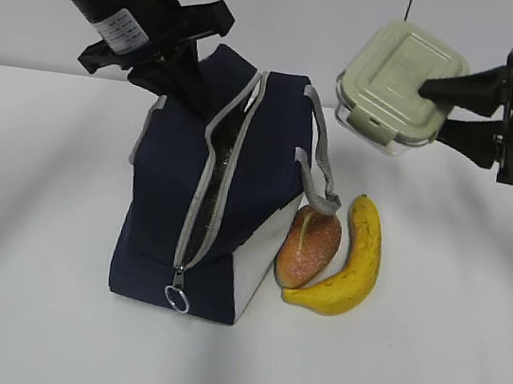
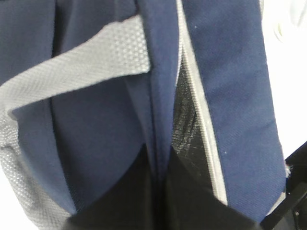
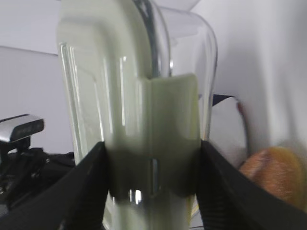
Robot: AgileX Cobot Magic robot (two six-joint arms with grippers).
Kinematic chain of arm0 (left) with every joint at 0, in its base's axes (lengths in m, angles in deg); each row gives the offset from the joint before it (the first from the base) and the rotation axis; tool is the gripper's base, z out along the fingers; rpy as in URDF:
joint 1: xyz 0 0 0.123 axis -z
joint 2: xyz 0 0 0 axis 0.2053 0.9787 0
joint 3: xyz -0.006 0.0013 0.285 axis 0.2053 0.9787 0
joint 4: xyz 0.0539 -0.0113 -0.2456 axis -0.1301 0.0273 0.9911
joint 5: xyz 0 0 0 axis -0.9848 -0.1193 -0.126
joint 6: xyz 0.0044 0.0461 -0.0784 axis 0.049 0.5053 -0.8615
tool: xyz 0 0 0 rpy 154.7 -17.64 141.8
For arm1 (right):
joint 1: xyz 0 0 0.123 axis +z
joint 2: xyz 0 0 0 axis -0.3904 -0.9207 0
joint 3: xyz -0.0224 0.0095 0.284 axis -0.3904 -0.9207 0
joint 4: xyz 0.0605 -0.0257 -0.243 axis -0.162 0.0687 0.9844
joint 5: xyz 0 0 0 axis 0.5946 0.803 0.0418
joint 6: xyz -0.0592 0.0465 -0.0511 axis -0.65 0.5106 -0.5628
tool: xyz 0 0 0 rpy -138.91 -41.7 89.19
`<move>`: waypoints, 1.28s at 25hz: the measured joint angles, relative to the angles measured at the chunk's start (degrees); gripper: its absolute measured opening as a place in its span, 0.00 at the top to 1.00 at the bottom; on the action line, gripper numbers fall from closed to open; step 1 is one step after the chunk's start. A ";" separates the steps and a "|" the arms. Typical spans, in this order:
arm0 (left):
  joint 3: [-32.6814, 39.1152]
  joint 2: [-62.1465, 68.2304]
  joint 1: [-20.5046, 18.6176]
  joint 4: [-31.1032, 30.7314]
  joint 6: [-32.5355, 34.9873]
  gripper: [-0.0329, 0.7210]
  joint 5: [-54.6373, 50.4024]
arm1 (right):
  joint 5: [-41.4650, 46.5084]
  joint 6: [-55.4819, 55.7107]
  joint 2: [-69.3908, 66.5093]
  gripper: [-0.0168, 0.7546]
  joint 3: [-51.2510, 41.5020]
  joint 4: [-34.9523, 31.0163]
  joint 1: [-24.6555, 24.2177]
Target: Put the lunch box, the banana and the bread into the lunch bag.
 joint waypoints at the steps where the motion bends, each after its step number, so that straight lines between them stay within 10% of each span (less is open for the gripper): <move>1: 0.00 0.00 0.00 0.04 0.00 0.96 0.00 | 0.40 0.59 1.29 0.49 0.00 -0.24 1.32; 11: 0.00 0.00 0.00 0.31 0.18 0.96 0.14 | 1.78 4.05 4.41 0.49 4.58 0.55 13.34; 32: 0.00 0.00 0.00 1.06 0.18 0.96 0.31 | -6.29 10.09 4.01 0.49 4.69 17.94 14.50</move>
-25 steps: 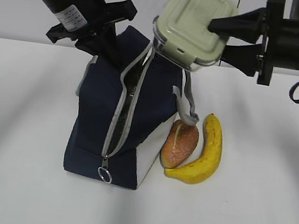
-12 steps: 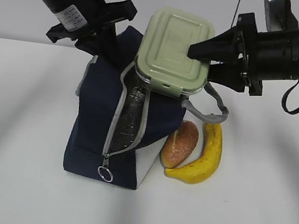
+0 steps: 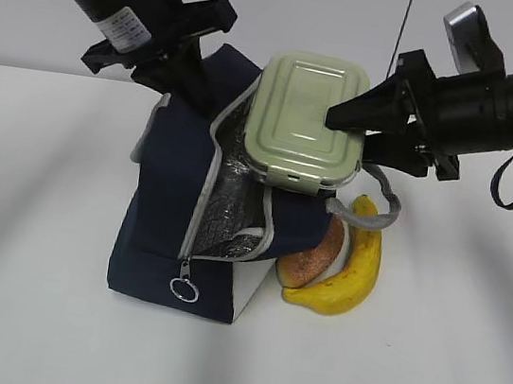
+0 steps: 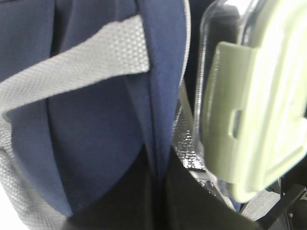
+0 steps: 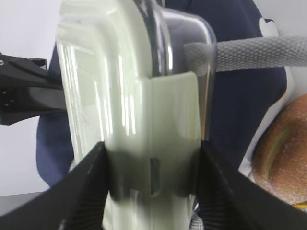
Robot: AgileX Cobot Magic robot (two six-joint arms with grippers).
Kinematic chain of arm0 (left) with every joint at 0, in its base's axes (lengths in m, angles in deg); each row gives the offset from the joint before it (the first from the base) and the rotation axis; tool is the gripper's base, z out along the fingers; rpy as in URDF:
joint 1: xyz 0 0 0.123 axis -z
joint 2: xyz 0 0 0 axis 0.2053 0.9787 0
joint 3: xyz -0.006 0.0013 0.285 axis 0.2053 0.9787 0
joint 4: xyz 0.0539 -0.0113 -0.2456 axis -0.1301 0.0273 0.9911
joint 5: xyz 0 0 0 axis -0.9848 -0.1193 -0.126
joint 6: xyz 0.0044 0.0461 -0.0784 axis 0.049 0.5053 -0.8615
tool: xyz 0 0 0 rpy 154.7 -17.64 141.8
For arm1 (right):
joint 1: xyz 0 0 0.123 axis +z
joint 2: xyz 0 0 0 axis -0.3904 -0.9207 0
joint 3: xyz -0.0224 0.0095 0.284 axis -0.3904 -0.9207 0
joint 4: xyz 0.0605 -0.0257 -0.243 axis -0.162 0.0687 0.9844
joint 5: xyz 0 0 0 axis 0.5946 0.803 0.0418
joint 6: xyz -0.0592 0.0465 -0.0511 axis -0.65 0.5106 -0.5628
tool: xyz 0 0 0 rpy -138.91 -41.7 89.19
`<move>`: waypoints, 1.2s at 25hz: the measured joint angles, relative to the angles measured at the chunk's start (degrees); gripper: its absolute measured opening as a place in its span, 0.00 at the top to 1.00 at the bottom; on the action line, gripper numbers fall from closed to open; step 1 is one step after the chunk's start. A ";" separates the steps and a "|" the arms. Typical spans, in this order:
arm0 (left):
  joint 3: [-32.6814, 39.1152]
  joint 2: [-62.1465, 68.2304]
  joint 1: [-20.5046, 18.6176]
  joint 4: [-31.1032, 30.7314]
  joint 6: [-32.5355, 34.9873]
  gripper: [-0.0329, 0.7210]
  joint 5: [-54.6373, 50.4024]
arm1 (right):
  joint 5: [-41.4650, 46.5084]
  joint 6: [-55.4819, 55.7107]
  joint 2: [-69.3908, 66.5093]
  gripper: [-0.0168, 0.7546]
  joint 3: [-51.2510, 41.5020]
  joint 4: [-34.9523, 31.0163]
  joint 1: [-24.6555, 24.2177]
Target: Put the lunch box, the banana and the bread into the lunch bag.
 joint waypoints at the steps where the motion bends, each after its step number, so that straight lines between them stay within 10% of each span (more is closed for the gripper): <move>1: 0.00 -0.04 0.00 0.13 0.00 0.96 0.13 | -0.12 0.13 -0.44 0.49 0.13 0.04 0.13; 30: 0.00 -0.11 -0.17 0.69 2.16 0.96 1.56 | -4.73 4.56 -16.43 0.49 11.29 -6.18 10.51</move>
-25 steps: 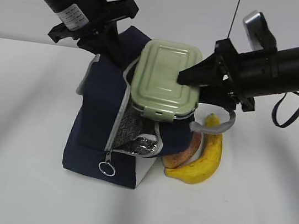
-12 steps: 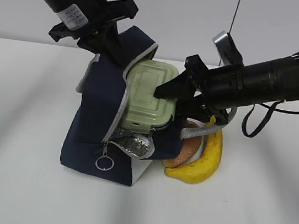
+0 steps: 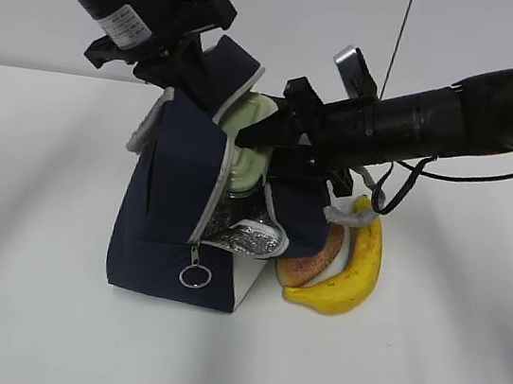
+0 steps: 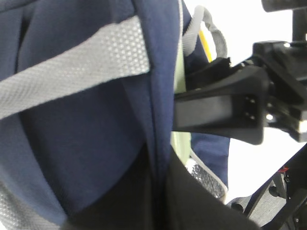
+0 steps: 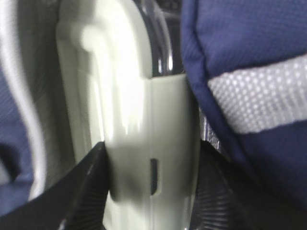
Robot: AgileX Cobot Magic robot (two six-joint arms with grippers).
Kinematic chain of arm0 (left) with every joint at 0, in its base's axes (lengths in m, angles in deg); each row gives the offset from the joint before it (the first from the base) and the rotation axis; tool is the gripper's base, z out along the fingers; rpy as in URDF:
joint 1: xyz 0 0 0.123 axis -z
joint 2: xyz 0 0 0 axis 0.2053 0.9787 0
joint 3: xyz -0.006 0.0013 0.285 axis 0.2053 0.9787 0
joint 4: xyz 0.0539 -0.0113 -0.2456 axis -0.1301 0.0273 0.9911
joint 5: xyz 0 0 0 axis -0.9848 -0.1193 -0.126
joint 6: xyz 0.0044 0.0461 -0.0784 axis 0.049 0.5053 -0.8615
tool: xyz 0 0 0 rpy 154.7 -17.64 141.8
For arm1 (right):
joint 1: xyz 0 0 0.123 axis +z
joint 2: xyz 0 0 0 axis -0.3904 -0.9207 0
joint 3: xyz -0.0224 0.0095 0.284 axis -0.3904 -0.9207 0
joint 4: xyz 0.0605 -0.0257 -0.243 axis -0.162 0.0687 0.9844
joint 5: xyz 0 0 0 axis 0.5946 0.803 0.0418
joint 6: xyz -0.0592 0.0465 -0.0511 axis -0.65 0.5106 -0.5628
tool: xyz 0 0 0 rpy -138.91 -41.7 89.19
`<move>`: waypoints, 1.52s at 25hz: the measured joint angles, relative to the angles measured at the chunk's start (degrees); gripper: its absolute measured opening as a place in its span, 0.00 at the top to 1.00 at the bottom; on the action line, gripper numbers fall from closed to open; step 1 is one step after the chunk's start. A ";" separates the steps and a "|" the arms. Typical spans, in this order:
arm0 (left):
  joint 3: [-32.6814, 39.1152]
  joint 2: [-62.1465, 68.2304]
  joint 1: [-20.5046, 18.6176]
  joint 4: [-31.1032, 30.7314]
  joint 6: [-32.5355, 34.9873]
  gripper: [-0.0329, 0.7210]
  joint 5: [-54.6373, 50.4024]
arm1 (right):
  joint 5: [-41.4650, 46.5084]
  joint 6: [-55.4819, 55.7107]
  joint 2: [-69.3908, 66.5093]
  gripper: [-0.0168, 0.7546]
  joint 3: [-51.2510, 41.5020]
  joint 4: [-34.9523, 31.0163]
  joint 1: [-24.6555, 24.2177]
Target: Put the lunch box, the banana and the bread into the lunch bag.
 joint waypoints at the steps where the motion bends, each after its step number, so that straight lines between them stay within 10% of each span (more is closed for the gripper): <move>1: 0.00 0.00 0.00 0.00 0.00 0.96 0.00 | -0.10 0.04 -0.77 0.49 0.57 -0.24 0.20; 38: 0.00 0.00 0.00 -0.14 0.44 0.96 -1.38 | 6.82 -0.01 -10.48 0.39 6.21 1.65 0.82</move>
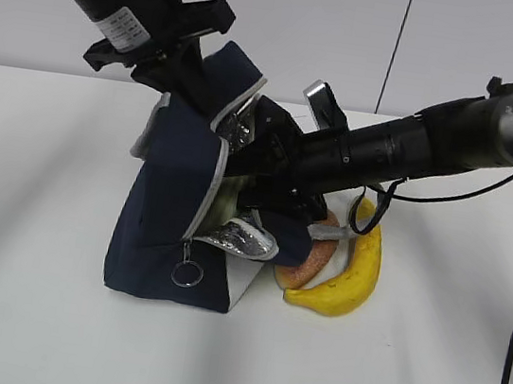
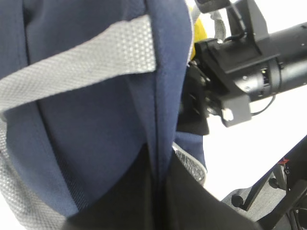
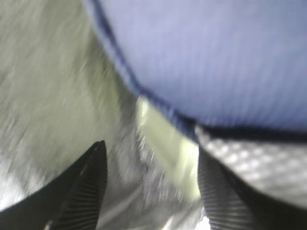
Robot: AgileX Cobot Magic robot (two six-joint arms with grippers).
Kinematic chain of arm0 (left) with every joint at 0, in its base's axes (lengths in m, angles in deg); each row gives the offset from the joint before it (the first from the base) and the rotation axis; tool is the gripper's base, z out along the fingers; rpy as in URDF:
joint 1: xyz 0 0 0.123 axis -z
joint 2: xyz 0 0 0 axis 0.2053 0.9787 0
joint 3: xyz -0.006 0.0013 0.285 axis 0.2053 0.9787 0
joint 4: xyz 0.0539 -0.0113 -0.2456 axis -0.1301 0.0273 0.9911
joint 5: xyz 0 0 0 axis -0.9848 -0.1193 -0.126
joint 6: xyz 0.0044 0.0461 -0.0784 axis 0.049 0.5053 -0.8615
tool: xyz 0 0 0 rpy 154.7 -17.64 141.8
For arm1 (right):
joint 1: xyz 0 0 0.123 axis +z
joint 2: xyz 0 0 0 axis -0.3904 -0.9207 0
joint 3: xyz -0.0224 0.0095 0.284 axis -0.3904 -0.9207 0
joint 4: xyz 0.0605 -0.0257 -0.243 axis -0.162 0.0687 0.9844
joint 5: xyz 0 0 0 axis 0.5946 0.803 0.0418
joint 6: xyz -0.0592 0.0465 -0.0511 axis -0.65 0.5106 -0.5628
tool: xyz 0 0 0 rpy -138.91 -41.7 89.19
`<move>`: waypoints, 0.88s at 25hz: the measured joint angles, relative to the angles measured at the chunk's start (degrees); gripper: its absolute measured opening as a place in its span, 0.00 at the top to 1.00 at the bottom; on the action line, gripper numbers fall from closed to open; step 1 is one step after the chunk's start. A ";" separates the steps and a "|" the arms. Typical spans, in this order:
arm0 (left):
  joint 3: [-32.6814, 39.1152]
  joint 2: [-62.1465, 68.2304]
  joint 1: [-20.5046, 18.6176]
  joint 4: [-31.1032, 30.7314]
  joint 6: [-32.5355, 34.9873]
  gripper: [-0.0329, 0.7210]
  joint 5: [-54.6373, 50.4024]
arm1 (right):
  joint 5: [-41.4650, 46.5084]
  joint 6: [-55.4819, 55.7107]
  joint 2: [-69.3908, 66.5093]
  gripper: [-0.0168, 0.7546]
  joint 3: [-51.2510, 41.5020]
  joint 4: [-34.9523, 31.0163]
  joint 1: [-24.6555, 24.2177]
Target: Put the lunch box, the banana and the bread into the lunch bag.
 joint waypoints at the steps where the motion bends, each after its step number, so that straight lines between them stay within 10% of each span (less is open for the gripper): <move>1: 0.00 0.00 0.00 0.00 0.07 0.96 0.01 | 1.81 -0.38 0.00 0.40 0.11 0.35 -0.36; 14: 0.00 0.00 0.00 -0.33 0.24 0.96 -0.18 | 6.54 2.06 13.53 0.40 0.09 7.51 -0.85; 22: 0.00 0.00 0.00 -0.44 0.41 0.96 -0.53 | 1.93 15.82 23.60 0.40 -0.15 29.66 -0.95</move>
